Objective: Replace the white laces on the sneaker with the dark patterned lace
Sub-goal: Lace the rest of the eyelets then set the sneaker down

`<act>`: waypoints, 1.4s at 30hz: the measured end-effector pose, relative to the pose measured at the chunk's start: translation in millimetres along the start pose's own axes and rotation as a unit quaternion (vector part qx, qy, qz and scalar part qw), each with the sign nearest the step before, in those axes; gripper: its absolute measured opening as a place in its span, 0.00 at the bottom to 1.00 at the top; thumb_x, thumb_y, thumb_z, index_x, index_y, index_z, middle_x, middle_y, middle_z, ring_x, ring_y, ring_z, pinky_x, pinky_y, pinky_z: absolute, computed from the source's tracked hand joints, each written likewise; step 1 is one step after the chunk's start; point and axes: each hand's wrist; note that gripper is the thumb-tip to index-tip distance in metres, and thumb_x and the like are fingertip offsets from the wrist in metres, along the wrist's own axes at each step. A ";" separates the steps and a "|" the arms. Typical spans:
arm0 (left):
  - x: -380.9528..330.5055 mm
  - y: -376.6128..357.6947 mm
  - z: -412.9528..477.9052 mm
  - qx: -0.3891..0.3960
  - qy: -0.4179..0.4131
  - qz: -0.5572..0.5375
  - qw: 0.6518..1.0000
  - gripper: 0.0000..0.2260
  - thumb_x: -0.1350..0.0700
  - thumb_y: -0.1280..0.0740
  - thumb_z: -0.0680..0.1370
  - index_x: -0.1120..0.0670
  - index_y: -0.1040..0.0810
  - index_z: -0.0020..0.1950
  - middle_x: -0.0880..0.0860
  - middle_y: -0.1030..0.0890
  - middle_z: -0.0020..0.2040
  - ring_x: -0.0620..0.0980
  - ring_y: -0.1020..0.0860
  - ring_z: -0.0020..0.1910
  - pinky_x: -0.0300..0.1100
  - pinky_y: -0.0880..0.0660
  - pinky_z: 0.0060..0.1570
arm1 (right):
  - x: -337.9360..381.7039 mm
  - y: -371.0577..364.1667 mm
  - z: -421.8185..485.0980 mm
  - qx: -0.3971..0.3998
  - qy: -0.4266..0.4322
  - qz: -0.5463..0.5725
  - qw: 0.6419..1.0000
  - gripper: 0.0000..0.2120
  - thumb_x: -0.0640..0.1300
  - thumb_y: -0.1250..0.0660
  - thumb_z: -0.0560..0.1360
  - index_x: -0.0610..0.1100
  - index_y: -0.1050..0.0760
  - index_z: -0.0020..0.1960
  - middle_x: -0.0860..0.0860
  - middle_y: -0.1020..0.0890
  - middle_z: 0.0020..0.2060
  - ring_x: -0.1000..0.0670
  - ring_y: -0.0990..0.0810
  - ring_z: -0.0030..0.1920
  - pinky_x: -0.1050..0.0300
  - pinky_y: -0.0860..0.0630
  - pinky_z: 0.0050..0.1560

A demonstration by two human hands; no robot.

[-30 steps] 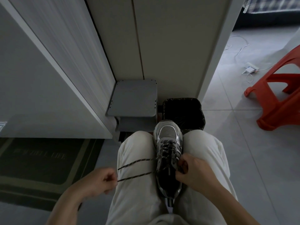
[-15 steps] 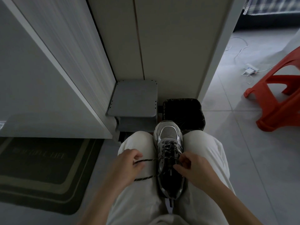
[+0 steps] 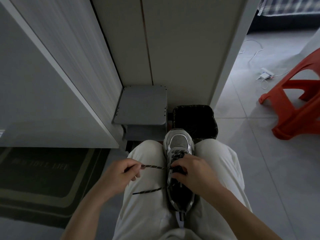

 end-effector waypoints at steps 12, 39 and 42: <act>-0.7 -11.8 -1.5 0.049 0.011 0.074 0.996 0.04 0.54 0.32 0.76 0.48 0.18 0.48 0.39 0.19 0.39 0.34 0.21 0.40 0.26 0.27 0.41 | 13.7 4.1 18.9 -0.016 -0.008 -0.006 1.000 0.06 0.49 0.34 0.72 0.49 0.22 0.40 0.55 0.25 0.31 0.53 0.27 0.35 0.60 0.34 0.36; -21.8 -78.8 26.7 -0.058 0.024 -0.257 0.964 0.08 0.68 0.30 0.72 0.57 0.26 0.39 0.51 0.17 0.31 0.46 0.17 0.33 0.32 0.24 0.33 | -21.9 -16.8 -25.1 -0.124 -0.031 0.029 0.991 0.05 0.41 0.25 0.67 0.48 0.17 0.41 0.49 0.24 0.56 0.47 0.27 0.54 0.58 0.31 0.54; -24.9 -79.0 25.4 -0.090 0.013 -0.177 0.980 0.09 0.64 0.28 0.72 0.53 0.26 0.38 0.49 0.18 0.33 0.42 0.19 0.33 0.30 0.26 0.34 | -16.1 -20.1 -26.7 -0.104 -0.017 0.000 0.994 0.08 0.44 0.22 0.63 0.52 0.17 0.41 0.47 0.26 0.64 0.40 0.29 0.59 0.48 0.29 0.57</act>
Point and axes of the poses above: each hand's wrist, its own z-axis towards the middle knuckle, its own y-axis out of the back of the hand, x = y × z
